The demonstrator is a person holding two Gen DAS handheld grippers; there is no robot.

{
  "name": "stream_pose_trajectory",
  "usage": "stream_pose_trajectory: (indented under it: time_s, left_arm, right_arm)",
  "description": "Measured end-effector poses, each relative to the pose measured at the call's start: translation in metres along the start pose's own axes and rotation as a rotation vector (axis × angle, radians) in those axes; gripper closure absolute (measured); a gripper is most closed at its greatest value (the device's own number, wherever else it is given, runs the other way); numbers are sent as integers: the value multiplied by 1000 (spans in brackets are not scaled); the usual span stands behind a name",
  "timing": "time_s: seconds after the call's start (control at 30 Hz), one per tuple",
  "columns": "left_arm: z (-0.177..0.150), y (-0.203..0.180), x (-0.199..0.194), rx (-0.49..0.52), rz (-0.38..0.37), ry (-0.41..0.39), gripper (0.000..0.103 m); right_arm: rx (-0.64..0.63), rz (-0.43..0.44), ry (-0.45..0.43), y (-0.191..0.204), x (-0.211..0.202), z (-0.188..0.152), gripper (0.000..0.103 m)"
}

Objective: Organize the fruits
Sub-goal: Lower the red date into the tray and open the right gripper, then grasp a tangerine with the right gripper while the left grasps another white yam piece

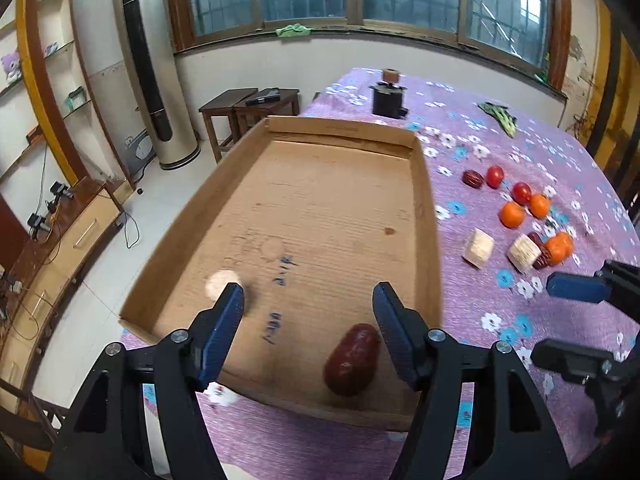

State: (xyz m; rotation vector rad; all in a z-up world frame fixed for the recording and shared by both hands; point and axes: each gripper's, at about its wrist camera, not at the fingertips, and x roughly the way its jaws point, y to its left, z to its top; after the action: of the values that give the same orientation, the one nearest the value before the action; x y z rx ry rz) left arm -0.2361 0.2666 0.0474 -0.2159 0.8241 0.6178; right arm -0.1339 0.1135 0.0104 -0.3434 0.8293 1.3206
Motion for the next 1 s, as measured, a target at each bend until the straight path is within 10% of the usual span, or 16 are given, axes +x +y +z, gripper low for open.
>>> stream_pose_trajectory:
  time_s: [1.0]
  left_arm:
    - [-1, -74, -4, 110, -127, 37, 37]
  right_arm:
    - [168, -148, -41, -71, -58, -50, 37]
